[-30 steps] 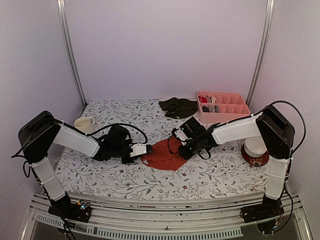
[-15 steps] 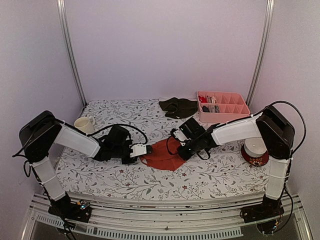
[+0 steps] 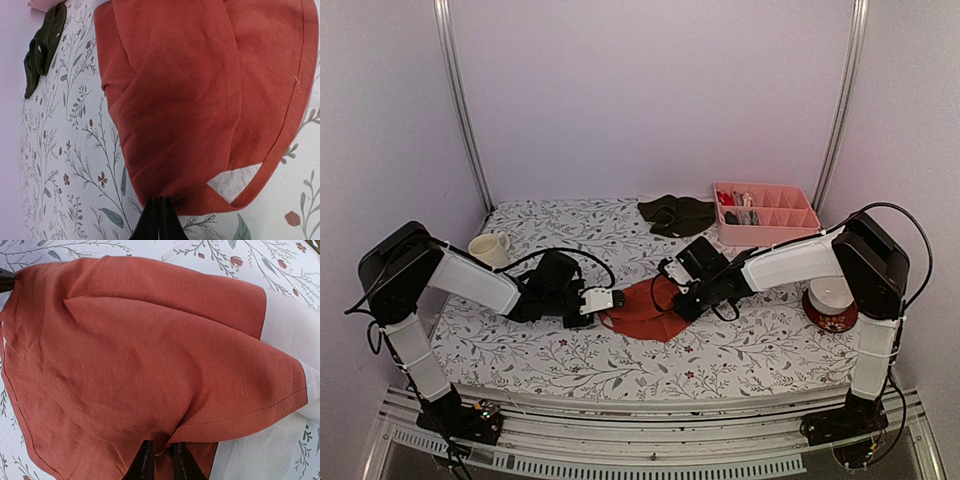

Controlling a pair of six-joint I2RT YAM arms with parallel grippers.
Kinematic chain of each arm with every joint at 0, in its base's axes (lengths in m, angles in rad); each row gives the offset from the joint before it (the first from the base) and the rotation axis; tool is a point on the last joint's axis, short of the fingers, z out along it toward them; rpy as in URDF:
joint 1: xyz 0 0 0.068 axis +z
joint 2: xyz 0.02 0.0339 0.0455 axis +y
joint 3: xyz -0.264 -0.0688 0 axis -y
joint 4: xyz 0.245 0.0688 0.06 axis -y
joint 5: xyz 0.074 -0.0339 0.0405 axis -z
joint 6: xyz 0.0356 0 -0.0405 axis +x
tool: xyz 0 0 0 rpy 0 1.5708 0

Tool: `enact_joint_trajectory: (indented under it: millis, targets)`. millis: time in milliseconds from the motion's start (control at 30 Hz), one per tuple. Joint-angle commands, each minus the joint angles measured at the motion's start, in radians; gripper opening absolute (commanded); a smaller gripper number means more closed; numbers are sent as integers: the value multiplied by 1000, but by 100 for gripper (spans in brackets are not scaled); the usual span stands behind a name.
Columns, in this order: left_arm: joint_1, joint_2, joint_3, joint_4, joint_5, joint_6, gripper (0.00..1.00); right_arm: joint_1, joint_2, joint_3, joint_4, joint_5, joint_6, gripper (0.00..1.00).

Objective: Roll the underwear
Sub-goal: Adjust the underwear at the center of the board.

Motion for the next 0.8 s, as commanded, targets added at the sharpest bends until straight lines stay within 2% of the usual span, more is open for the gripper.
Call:
enact_joint_trajectory:
  millis: [0, 100, 233, 767]
  targets:
    - [12, 11, -6, 17, -2, -3, 3, 11, -54, 5, 8, 6, -1, 13]
    - [13, 13, -5, 18, -4, -3, 1, 15, -61, 0, 12, 10, -1, 11]
    - [15, 13, -5, 18, -6, -4, 0, 16, -75, -8, 22, 7, -2, 3]
    - [25, 20, 2, 19, -21, -10, 0, 17, -52, 3, 2, -24, 15, 2]
